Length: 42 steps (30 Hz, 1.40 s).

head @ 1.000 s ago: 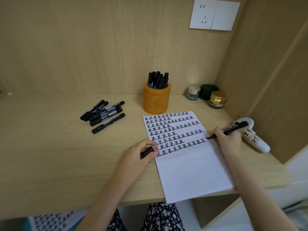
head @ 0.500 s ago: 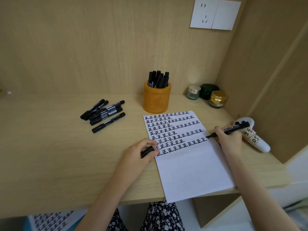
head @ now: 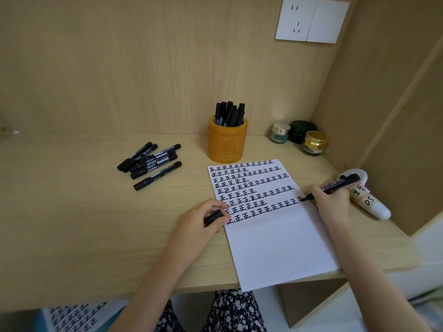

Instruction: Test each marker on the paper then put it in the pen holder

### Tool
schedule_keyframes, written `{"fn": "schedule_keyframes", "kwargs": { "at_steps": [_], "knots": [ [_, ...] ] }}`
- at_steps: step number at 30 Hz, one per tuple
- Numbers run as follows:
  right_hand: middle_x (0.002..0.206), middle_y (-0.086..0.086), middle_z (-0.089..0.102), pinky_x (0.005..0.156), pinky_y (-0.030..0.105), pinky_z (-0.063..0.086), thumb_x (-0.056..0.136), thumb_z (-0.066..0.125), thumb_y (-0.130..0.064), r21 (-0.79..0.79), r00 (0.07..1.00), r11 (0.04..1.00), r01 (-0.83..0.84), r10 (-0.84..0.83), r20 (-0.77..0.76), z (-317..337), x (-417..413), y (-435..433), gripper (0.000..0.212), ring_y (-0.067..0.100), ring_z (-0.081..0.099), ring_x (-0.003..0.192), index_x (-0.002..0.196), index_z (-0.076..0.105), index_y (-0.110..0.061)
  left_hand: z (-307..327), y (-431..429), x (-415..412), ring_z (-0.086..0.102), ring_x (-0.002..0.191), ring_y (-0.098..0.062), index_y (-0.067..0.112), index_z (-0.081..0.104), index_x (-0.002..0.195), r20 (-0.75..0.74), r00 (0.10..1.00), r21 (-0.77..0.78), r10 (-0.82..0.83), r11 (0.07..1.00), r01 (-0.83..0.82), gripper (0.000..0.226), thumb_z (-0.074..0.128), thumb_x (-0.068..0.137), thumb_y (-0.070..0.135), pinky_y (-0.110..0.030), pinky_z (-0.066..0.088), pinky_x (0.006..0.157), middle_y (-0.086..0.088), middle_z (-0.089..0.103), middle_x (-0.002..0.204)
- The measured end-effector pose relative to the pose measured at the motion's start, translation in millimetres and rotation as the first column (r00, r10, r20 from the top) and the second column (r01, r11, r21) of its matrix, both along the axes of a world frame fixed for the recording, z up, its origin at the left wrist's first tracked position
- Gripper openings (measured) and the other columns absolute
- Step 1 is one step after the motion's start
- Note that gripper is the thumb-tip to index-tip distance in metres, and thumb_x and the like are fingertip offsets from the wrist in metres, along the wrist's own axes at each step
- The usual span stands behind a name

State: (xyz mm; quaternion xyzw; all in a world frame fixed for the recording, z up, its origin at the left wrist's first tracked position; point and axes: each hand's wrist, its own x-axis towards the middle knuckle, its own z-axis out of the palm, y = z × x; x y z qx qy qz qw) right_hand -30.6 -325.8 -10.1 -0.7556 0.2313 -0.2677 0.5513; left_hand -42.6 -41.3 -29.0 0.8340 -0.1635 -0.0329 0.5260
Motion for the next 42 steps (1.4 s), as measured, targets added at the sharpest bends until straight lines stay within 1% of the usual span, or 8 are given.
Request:
{"fn": "schedule_keyframes", "kwargs": {
  "at_steps": [5,14,26,28,31,34,36,42],
  "knots": [
    [0.064,0.002,0.046,0.058,0.022,0.036,0.084,0.058,-0.002,0.053,0.999,0.998,0.02,-0.022,0.031,0,0,0,0.028,0.013,0.043,0.06,0.062,0.044,-0.013,0,0,-1,0.063,0.073,0.004,0.034,0.06,0.105,-0.003,1.0,0.002,0.002,1.0,-0.002,0.02,0.064,0.087,0.026,-0.019,0.052,0.075,0.02,0.069,0.097],
    [0.06,0.002,0.042,0.043,0.011,0.031,0.083,0.057,-0.001,-0.041,1.0,0.999,-0.018,0.019,0.016,-2,2,-1,0.027,0.013,0.04,0.056,0.062,0.043,-0.011,1,0,-1,0.061,0.069,0.006,0.034,0.06,0.104,0.001,1.0,-0.005,-0.001,1.0,0.001,0.02,0.064,0.086,0.025,-0.016,0.049,0.071,0.019,0.069,0.096],
    [0.064,0.002,0.049,0.048,0.009,0.036,0.082,0.058,-0.001,-0.046,0.995,0.996,0.081,-0.078,0.057,-3,2,-2,0.025,0.01,0.046,0.059,0.064,0.046,-0.012,1,1,-1,0.063,0.072,0.004,0.034,0.061,0.104,0.005,1.0,0.013,0.0,1.0,0.0,0.02,0.064,0.086,0.027,-0.021,0.053,0.075,0.017,0.068,0.099],
    [0.064,0.002,0.049,0.052,0.011,0.038,0.083,0.058,-0.001,-0.02,0.995,0.997,0.078,-0.076,0.068,-2,1,-2,0.023,0.01,0.046,0.059,0.065,0.046,-0.012,0,1,-1,0.063,0.073,0.003,0.033,0.061,0.105,0.006,1.0,0.009,-0.001,1.0,0.001,0.021,0.064,0.086,0.027,-0.021,0.053,0.075,0.018,0.069,0.098],
    [0.064,0.0,0.044,0.063,0.023,0.037,0.084,0.057,-0.004,0.107,0.987,0.991,0.076,-0.09,0.131,-2,1,-3,0.026,0.011,0.043,0.059,0.065,0.044,-0.018,1,0,-1,0.063,0.072,0.003,0.033,0.06,0.106,0.008,1.0,-0.001,0.002,1.0,-0.002,0.022,0.064,0.086,0.026,-0.022,0.053,0.074,0.018,0.069,0.098],
    [0.064,-0.002,0.044,0.068,0.026,0.037,0.085,0.062,-0.012,0.216,0.973,0.974,0.07,-0.114,0.199,0,0,-6,0.028,0.01,0.043,0.059,0.066,0.044,-0.021,4,0,-3,0.064,0.071,0.0,0.032,0.059,0.105,0.024,1.0,-0.033,0.012,0.999,-0.011,0.021,0.065,0.085,0.026,-0.023,0.054,0.075,0.018,0.07,0.096],
    [0.064,-0.003,0.045,0.069,0.026,0.038,0.086,0.067,-0.018,0.219,0.971,0.975,0.034,-0.084,0.223,3,-1,-6,0.03,0.01,0.044,0.058,0.066,0.045,-0.021,7,0,-4,0.065,0.073,-0.003,0.029,0.059,0.102,0.024,0.999,-0.076,0.028,0.997,-0.026,0.019,0.065,0.085,0.024,-0.024,0.054,0.075,0.02,0.07,0.096],
    [0.048,-0.005,0.046,0.044,0.016,0.033,0.085,0.071,-0.03,0.202,0.957,0.953,-0.225,0.177,0.229,23,-9,21,0.026,0.008,0.041,0.044,0.071,0.053,-0.016,13,0,-6,0.067,0.083,-0.002,0.024,0.062,0.093,-0.016,0.999,-0.206,0.052,0.977,-0.054,0.015,0.068,0.081,0.017,-0.022,0.054,0.08,0.016,0.071,0.101]
  ]
}}
